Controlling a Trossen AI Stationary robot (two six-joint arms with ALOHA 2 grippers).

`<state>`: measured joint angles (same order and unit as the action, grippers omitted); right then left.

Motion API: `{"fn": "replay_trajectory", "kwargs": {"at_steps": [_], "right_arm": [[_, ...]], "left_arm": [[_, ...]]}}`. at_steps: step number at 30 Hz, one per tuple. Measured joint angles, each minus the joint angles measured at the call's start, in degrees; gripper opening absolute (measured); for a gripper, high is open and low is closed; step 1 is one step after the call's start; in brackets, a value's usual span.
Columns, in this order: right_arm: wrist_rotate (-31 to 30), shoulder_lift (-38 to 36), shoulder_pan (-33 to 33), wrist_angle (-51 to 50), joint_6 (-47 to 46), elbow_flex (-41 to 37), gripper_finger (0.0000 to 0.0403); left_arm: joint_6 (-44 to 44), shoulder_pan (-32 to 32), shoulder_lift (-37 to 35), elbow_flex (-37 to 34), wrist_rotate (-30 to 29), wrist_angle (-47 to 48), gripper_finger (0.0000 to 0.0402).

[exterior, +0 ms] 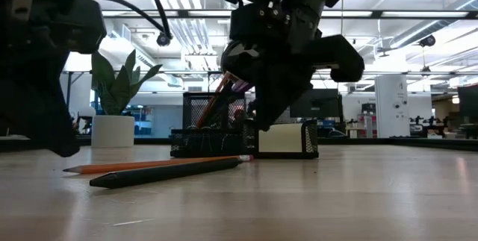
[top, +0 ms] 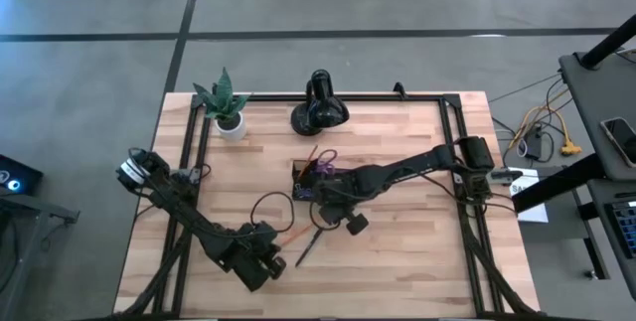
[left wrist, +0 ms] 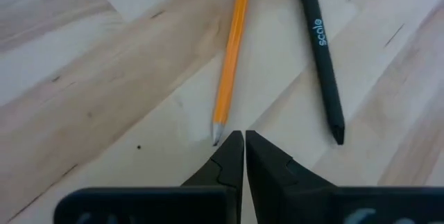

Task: Pick and place office supplies into organizer
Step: Put the yellow pencil into the black desk organizer

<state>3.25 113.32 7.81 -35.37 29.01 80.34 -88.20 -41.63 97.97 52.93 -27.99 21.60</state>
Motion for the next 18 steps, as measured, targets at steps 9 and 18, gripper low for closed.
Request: {"fn": "replay_trajectory", "kwargs": {"at_steps": [9,18], "right_arm": [[0.46,0.00,0.09,-0.26,3.52,-0.31,0.0009],[0.43,0.02,0.09,0.19,-3.21,-0.31,0.0009]], "left_arm": [[9.68,0.13,0.00,-0.09,-1.44,0.05,0.0000],[-10.14,0.37,-0.44,-0.16,-0.85,-0.06,0.0000]]}}
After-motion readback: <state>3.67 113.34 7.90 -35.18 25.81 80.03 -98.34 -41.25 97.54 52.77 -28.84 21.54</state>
